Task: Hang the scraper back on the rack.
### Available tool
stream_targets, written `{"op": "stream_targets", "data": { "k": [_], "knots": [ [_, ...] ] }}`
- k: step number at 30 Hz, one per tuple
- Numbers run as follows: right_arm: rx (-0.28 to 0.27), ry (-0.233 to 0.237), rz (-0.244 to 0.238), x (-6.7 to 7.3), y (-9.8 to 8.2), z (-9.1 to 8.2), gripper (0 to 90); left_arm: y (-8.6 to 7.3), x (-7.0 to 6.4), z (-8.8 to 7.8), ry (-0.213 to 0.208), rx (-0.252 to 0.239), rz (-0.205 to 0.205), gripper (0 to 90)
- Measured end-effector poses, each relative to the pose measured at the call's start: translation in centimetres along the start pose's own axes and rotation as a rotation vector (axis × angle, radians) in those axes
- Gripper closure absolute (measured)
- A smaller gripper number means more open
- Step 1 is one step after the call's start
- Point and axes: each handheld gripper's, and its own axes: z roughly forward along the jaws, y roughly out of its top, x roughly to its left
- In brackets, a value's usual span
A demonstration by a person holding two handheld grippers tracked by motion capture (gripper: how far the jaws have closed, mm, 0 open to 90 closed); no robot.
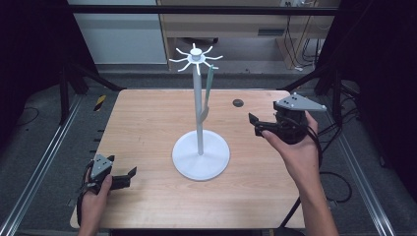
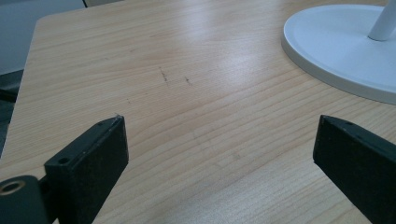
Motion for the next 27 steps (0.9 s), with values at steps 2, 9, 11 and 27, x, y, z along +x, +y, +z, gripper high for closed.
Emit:
{"op": "stream_targets", "data": {
  "k": [2, 9, 11, 27],
  "knots": [
    [-0.005, -0.006, 0.006, -0.1, -0.4, 0.0, 14.5, 0.0, 0.0, 0.0, 0.001, -0.004, -0.002, 2.9],
    [0.013, -0.034, 0.034, -0.9, -4.2, 0.4, 9.2, 0.0, 0.0, 0.0, 0.006, -0.001, 0.002, 2.8],
    [0.017, -0.037, 0.032, -0.9, -4.5, 0.5, 9.0, 0.0, 0.0, 0.0, 0.006, -0.001, 0.000, 2.8],
    [0.087, -0.066, 0.059, -0.6, -10.6, 2.0, 6.0, 0.0, -0.1, 0.0, 0.004, 0.001, 0.004, 2.7]
  ]
}}
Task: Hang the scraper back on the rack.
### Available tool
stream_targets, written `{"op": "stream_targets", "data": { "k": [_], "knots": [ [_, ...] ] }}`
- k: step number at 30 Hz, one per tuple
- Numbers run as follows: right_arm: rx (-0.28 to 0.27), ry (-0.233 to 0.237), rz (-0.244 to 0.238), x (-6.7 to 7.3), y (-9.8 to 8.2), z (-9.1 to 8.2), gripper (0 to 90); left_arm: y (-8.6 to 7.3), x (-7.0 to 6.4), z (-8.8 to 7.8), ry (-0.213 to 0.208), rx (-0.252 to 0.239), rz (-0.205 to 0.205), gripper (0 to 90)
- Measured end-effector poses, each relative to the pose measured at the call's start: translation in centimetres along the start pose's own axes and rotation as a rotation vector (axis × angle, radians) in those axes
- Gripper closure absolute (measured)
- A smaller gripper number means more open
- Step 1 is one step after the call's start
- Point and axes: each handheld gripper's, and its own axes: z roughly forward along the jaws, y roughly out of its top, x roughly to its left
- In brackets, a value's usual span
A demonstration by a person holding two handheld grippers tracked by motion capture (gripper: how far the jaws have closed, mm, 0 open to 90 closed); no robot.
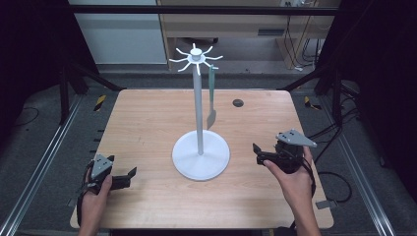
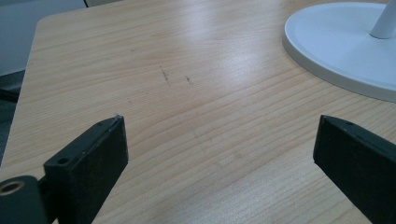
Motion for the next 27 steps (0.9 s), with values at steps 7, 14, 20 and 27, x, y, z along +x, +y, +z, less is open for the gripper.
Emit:
{"op": "stream_targets", "data": {
  "k": [7, 14, 20, 27],
  "knots": [
    [0.018, -0.025, 0.011, 0.1, -2.3, 1.4, 6.1, 0.0, -0.1, 0.1, -0.001, 0.001, 0.005, 2.8],
    [0.062, -0.065, 0.048, 0.3, -4.2, 3.5, 6.9, 0.0, 0.0, 0.1, 0.001, 0.003, 0.006, 2.8],
    [0.141, -0.083, 0.059, 0.6, -5.5, 5.8, 7.7, 0.0, 0.0, 0.0, 0.003, 0.004, 0.006, 2.7],
    [0.188, -0.057, 0.077, 0.2, -5.9, 6.9, 9.6, 0.0, 0.0, 0.0, 0.002, 0.003, 0.003, 2.7]
  ]
}}
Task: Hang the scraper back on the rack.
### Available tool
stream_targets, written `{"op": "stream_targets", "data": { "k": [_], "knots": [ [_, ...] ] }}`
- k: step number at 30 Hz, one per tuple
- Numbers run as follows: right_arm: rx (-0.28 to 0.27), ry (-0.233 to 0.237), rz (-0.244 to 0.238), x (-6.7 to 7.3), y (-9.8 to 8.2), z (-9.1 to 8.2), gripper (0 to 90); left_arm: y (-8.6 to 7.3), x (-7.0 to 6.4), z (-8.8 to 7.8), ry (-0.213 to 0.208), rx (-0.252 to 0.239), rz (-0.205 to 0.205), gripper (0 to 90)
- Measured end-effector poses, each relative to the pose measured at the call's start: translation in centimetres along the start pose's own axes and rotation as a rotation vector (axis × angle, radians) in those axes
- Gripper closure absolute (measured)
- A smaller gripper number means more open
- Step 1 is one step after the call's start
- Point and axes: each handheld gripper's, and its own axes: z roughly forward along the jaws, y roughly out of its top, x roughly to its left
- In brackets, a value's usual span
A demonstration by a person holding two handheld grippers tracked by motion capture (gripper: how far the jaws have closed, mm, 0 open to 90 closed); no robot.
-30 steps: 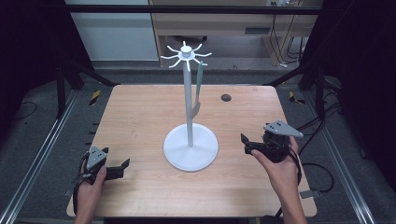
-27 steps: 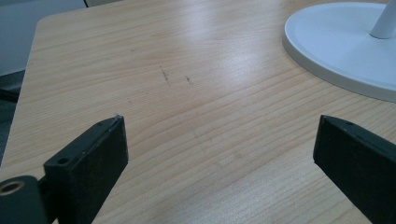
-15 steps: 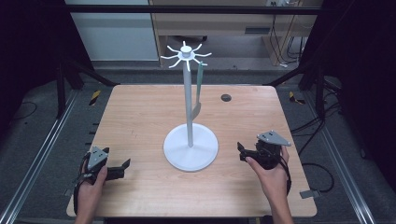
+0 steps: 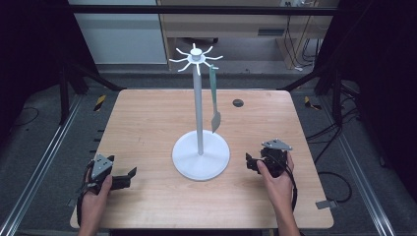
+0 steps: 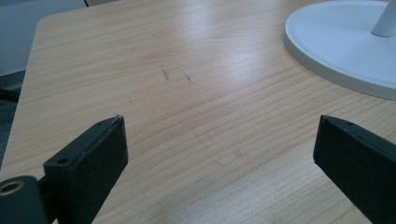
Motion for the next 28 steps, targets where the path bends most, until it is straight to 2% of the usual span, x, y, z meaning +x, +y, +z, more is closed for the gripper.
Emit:
{"op": "stream_targets", "data": {
  "k": [6, 9, 12, 17, 19, 21, 24, 28],
  "knots": [
    [0.017, 0.026, 0.023, -0.7, -0.9, 0.6, 9.9, 0.0, 0.0, 0.0, 0.000, -0.001, 0.000, 2.7],
    [0.007, 0.033, 0.035, -1.0, -1.5, 0.8, 10.4, 0.0, 0.0, 0.0, -0.001, -0.001, 0.001, 2.7],
    [0.000, 0.040, 0.019, -1.2, -2.0, 0.9, 10.1, 0.0, 0.0, 0.0, -0.001, -0.002, -0.001, 2.7],
    [-0.060, 0.033, 0.025, -1.4, -3.0, 0.9, 10.4, 0.1, -0.1, 0.1, -0.002, -0.001, 0.002, 2.7],
    [-0.053, 0.041, 0.026, -1.5, -3.2, 0.9, 10.0, 0.1, -0.2, 0.1, -0.005, -0.001, 0.004, 2.7],
    [-0.051, 0.027, 0.028, -1.5, -3.4, 0.9, 10.0, 0.1, -0.3, 0.2, -0.008, -0.001, 0.007, 2.7],
    [-0.064, 0.035, 0.038, -1.5, -3.4, 0.6, 9.8, 0.2, -0.3, 0.2, -0.011, 0.000, 0.010, 2.7],
    [-0.077, 0.034, 0.018, -1.2, -3.4, 0.4, 9.7, 0.2, -0.3, 0.3, -0.012, 0.000, 0.014, 2.6]
  ]
}}
